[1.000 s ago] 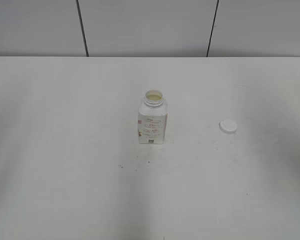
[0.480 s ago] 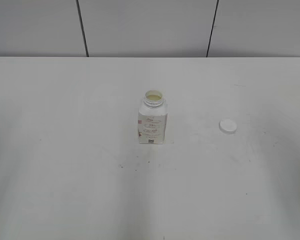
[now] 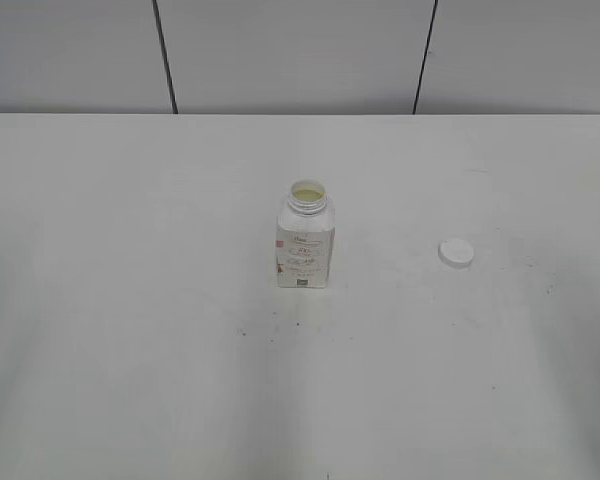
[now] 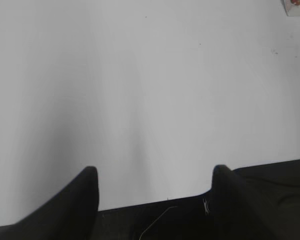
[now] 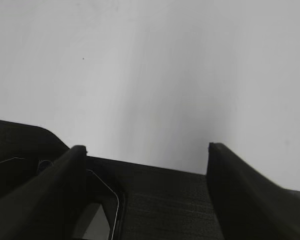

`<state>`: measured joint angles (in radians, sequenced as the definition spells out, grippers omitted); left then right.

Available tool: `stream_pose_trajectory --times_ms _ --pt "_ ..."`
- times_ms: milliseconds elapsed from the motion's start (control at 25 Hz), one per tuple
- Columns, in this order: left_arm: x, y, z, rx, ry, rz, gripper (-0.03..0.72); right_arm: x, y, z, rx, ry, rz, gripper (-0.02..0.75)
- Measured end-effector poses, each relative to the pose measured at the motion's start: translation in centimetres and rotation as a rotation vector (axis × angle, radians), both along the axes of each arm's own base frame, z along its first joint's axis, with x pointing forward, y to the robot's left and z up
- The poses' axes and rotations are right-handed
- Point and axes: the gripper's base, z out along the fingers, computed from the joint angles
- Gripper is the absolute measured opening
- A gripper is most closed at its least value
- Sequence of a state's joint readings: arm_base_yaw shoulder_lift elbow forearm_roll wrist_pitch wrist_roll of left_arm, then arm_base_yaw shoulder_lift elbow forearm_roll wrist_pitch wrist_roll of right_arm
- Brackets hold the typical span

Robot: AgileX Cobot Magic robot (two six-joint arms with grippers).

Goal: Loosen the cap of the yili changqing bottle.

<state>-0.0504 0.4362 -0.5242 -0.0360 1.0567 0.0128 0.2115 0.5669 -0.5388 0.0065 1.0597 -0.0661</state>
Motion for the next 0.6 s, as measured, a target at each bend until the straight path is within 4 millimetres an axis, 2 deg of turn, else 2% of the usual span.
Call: stream_pose_trajectory --times_ms 280,600 --pt "-2.3 0.1 0.8 -0.008 -0.150 0.000 0.439 -1.8 -0.4 0.0 0.011 -0.069 -0.005 0.582" --pt "-5.4 0.3 1.2 -0.019 -0.345 -0.001 0.439 -4.6 -1.0 0.9 0.054 -0.250 -0.009 0.582"
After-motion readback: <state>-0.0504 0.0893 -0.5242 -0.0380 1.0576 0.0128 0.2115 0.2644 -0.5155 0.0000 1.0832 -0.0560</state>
